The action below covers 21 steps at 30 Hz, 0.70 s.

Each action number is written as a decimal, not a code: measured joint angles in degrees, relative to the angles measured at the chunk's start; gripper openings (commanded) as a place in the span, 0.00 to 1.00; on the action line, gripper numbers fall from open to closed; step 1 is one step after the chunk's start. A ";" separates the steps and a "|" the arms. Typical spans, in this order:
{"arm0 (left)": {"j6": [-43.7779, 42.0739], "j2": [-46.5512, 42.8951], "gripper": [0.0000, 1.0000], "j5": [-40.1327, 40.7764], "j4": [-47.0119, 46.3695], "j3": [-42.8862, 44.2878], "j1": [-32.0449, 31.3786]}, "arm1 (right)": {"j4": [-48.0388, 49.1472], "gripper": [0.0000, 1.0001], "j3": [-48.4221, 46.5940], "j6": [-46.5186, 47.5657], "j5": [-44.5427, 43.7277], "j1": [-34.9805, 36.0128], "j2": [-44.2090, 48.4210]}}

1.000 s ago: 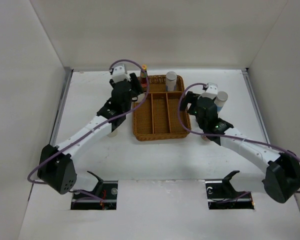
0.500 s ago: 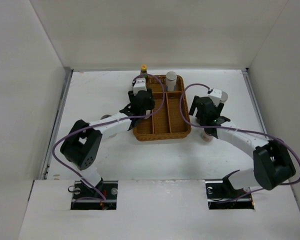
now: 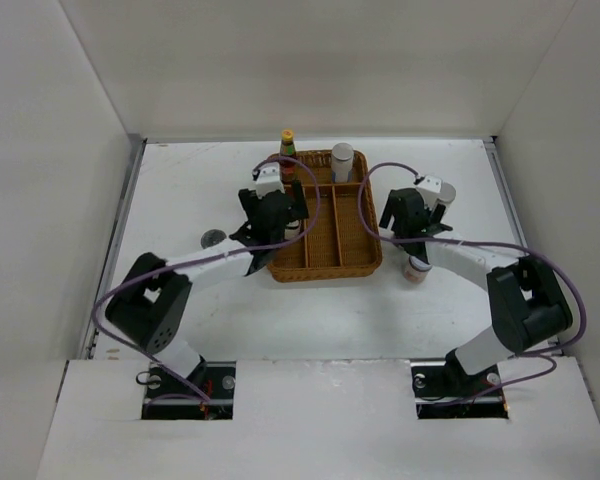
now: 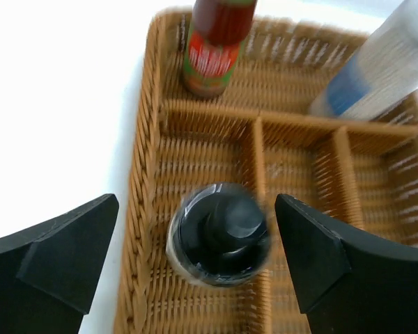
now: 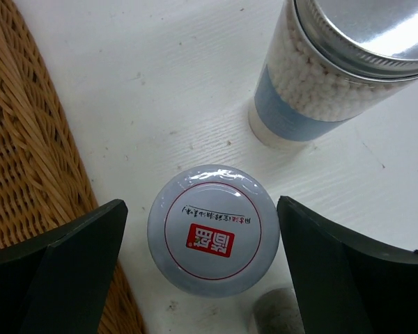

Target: Organize the condiment bottles

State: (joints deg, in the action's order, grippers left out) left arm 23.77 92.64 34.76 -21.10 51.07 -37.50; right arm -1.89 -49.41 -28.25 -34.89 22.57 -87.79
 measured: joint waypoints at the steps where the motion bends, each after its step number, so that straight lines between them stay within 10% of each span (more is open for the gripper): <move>1: -0.09 -2.49 1.00 0.00 0.00 -0.39 -0.11 | 0.11 0.90 0.00 -0.04 0.04 -0.02 -0.37; 8: -2.03 -24.90 1.00 1.60 -2.38 -2.47 -3.17 | 1.07 0.49 -0.07 -0.20 0.07 -1.16 -1.75; 21: 1.14 -39.80 1.00 11.78 20.50 -10.73 1.05 | 4.81 0.47 -4.07 7.91 -3.87 7.39 4.61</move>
State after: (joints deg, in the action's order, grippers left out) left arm 24.91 52.84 46.54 -0.60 40.34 -36.45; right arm 2.92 -53.47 -20.34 -38.76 29.95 -83.18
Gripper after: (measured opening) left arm 0.997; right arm 0.708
